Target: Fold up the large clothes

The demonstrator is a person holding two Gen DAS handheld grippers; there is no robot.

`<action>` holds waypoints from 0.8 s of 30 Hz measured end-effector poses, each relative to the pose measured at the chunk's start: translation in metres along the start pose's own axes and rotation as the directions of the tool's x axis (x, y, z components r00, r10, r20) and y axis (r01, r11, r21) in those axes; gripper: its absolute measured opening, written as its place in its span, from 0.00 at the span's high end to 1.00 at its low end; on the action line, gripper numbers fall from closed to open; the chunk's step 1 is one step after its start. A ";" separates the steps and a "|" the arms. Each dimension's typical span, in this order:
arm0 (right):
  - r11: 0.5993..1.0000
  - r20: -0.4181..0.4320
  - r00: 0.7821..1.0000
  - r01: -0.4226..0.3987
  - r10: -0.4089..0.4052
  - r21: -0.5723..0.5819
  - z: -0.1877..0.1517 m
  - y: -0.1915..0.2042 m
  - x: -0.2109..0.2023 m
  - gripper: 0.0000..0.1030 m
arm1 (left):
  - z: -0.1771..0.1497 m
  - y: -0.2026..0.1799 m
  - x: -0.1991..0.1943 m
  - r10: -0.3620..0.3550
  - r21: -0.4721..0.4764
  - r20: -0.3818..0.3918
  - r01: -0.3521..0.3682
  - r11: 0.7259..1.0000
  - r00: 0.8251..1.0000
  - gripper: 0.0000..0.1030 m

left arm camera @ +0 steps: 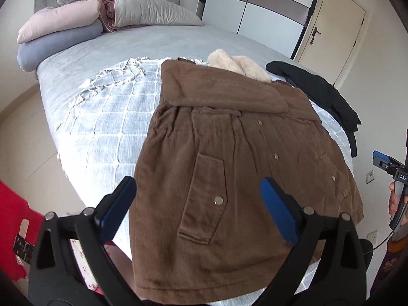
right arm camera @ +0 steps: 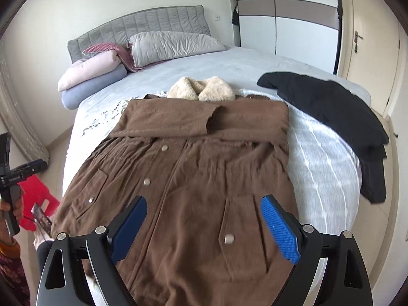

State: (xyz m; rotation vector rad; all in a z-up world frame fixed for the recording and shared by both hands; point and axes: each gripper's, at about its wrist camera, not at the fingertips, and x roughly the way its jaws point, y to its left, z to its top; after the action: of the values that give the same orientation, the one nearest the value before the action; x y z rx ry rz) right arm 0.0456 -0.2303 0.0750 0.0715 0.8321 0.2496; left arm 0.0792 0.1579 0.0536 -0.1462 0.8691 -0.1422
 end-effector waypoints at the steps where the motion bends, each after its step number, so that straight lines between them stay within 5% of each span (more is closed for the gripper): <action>1: 1.000 -0.011 1.000 -0.004 0.004 0.017 -0.010 -0.004 -0.002 0.10 | -0.008 0.000 0.001 0.003 -0.003 -0.015 -0.003 1.000 1.000 0.05; 10: 0.989 -0.146 0.989 0.043 -0.023 0.139 -0.082 -0.047 0.000 0.10 | -0.061 0.018 0.019 -0.006 -0.034 -0.136 0.001 0.999 0.991 0.05; 18: 0.975 -0.178 0.984 0.068 -0.030 0.211 -0.115 -0.083 -0.008 0.10 | -0.083 0.060 0.036 -0.099 -0.180 -0.233 0.057 0.982 0.967 0.05; 24: 0.964 -0.190 0.982 0.065 -0.015 0.258 -0.130 -0.102 0.001 0.10 | -0.092 0.076 0.047 -0.087 -0.218 -0.256 0.030 0.976 0.963 0.05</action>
State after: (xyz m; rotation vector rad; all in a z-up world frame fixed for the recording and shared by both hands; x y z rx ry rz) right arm -0.0305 -0.3332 -0.0301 0.2843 1.0502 0.1065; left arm 0.0432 0.2171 -0.0545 -0.3594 1.1475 -0.1256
